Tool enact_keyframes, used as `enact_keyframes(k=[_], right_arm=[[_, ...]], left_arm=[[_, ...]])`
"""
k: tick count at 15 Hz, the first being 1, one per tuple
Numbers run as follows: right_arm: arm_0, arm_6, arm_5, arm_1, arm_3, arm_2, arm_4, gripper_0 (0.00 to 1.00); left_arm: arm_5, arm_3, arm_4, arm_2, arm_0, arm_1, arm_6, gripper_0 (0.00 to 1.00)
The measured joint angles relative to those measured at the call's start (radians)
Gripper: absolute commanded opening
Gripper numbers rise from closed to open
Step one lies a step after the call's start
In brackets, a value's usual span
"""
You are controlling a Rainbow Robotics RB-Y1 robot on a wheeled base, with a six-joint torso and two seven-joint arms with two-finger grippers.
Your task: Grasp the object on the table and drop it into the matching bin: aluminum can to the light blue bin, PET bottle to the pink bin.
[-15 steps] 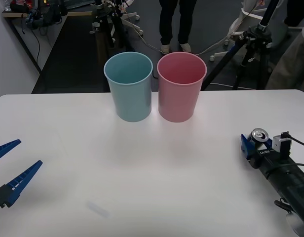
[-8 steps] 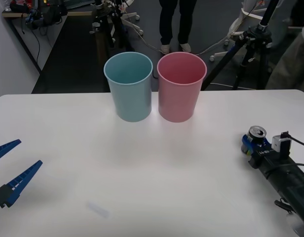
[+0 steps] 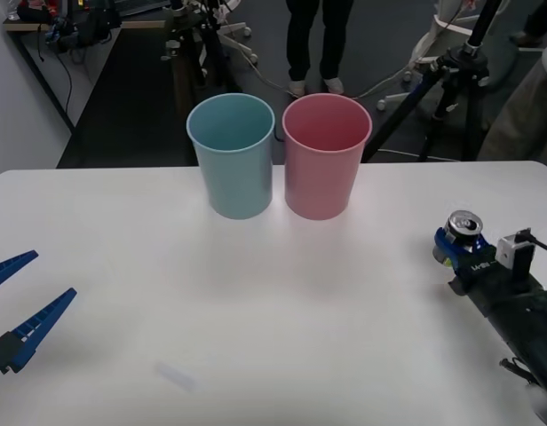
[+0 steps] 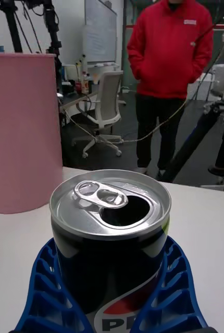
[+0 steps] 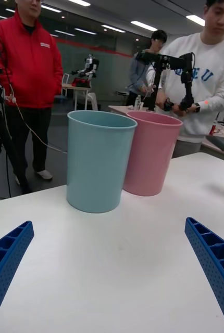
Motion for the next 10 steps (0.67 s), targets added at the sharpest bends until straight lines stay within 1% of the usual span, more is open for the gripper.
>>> enact_keyframes(k=[2, 3, 7, 10], right_arm=[[0.047, -0.042, 0.006, 0.000, -0.119, 0.023, 0.027, 0.00], [0.069, -0.092, 0.013, -0.001, -0.186, 0.037, 0.054, 0.00], [0.128, -0.300, 0.089, -0.002, -0.435, 0.105, 0.193, 0.00], [0.125, -0.485, 0.130, -0.003, -0.572, 0.151, 0.322, 0.00]], left_arm=[[0.000, 0.000, 0.000, 0.000, 0.000, 0.000, 0.000, 1.00], [0.000, 0.000, 0.000, 0.000, 0.000, 0.000, 0.000, 1.00], [0.000, 0.000, 0.000, 0.000, 0.000, 0.000, 0.000, 1.00], [0.000, 0.000, 0.000, 0.000, 0.000, 0.000, 0.000, 1.00]])
